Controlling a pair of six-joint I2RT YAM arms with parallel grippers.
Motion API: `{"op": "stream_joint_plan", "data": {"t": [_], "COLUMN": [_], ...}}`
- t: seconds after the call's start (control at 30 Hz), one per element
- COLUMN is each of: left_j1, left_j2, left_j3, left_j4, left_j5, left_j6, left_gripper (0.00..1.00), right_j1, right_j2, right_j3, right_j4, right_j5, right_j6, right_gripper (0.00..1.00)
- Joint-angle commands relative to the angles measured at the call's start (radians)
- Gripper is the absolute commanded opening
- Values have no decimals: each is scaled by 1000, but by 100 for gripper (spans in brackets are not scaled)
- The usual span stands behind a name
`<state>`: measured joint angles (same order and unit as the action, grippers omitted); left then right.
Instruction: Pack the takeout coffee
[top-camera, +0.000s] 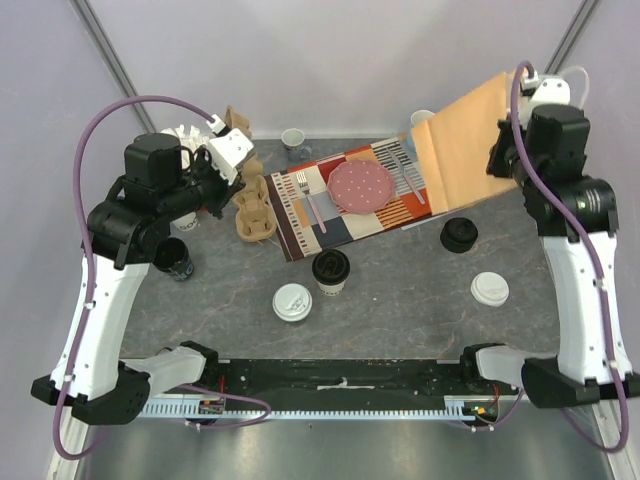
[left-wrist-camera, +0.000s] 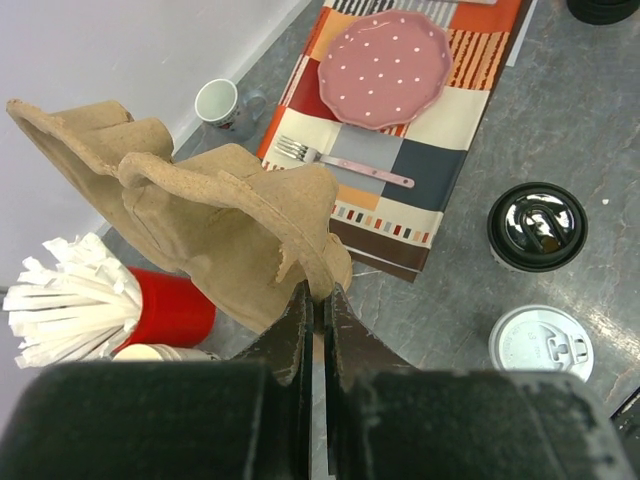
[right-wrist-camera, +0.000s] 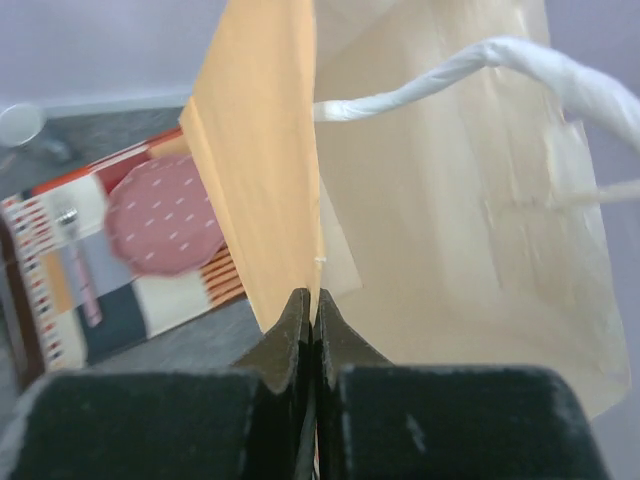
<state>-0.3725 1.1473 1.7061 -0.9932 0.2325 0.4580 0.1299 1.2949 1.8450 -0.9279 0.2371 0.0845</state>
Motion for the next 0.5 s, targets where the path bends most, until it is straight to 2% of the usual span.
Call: {"op": "stream_joint_plan", "data": {"t": [0.0, 0.07, 0.27, 0.33, 0.47], "left_j1": [0, 0, 0, 0, 0], "left_j2": [14, 20, 19, 22, 19], "left_j3": [6, 0, 0, 4, 6], "left_j4": [48, 56, 62, 64, 57], "left_j5": [74, 96, 140, 140, 127], "left_j6": [-28, -38, -55, -50, -38], "left_gripper": [2, 2, 2, 2, 2], "right_j1": [36, 56, 74, 80, 106], "right_j2": [-88, -95, -146, -172, -158], "right_j3": [-156, -194, -266, -331, -414], "right_j4": [-120, -159, -284, -273, -334], "right_j5": [-207, -236, -182, -278, -317], "right_j6": [195, 195, 193, 204, 221], "right_gripper": [0, 0, 0, 0, 0]}}
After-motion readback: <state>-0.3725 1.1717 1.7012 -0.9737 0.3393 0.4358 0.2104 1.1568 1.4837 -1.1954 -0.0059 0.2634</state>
